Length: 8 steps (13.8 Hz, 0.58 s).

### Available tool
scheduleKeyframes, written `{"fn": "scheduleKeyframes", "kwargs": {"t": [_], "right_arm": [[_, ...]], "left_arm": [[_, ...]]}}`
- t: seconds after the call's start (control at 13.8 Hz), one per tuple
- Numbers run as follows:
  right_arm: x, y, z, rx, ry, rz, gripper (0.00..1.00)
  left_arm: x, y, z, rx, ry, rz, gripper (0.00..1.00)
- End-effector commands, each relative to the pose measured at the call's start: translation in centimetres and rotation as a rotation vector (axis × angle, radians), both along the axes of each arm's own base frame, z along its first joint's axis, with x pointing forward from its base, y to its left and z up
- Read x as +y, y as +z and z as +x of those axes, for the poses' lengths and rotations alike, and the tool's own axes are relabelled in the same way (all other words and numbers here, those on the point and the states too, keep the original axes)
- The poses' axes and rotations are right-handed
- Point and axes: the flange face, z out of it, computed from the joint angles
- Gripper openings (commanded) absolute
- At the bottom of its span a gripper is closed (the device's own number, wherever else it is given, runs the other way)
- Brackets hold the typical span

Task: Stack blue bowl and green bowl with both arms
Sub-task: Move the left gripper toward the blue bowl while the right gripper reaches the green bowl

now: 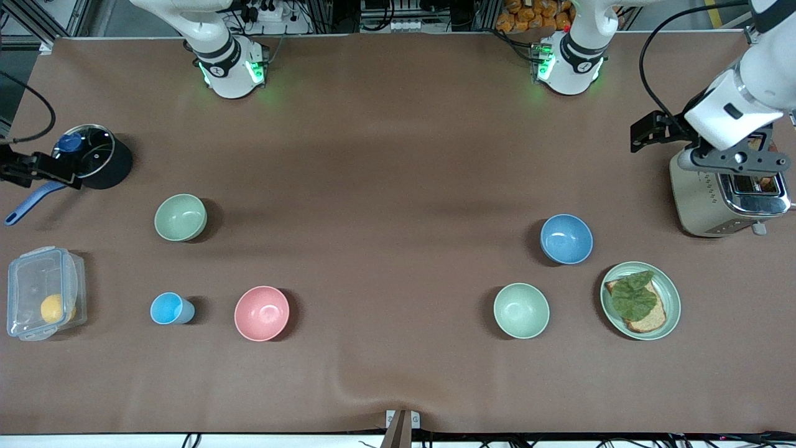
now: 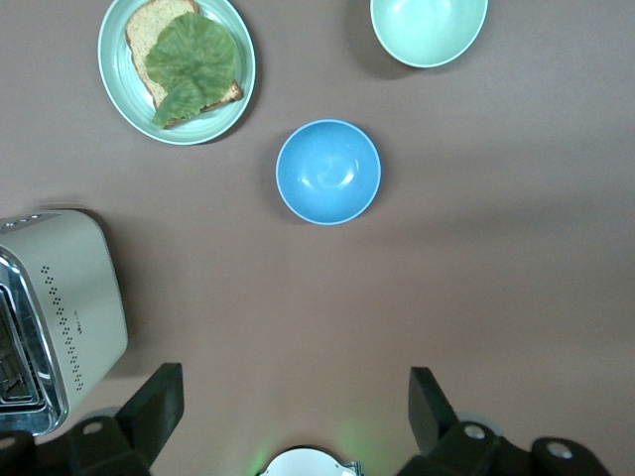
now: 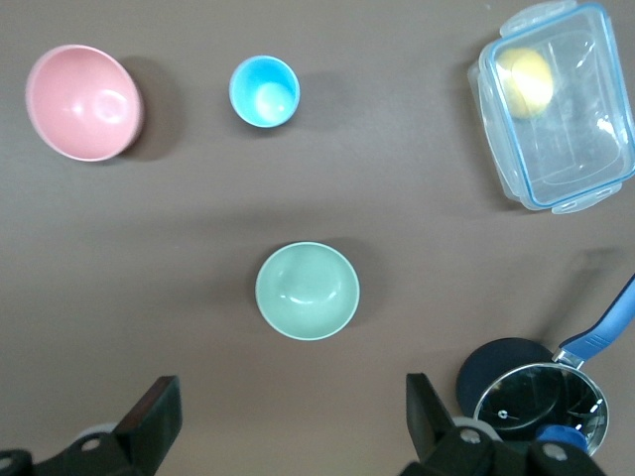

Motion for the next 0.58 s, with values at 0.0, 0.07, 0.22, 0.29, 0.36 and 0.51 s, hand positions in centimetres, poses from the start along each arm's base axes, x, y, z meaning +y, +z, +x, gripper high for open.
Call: {"fn": "scheduleKeyframes", "kwargs": {"t": [0.0, 0.07, 0.22, 0.29, 0.36, 0.51], "right_arm": [[-2.0, -3.6, -0.1, 0.006, -0.016, 0.026, 1.00], [-2.6, -5.0, -0.3, 0.006, -0.027, 0.025, 1.00], [-3.9, -7.9, -0.6, 0.001, -0.037, 0.023, 1.00], [-4.3, -9.3, -0.8, -0.006, -0.022, 0.022, 1.00], [-4.3, -10.7, -1.1, -0.008, -0.017, 0.023, 1.00], [-3.9, -13.5, -1.9, 0.019, -0.014, 0.033, 1.00]], "left_arm": [[-0.3, -2.1, 1.4, 0.027, 0.008, -0.003, 1.00], [-0.3, -3.1, 1.8, 0.043, 0.010, -0.002, 1.00], [-0.4, -5.0, 2.9, 0.049, 0.009, -0.005, 1.00], [-0.3, -6.1, 3.8, 0.042, 0.012, -0.008, 1.00], [-0.2, -7.2, 4.6, 0.033, 0.016, -0.010, 1.00], [0.0, -10.3, 6.7, 0.008, 0.019, -0.011, 1.00]]}}
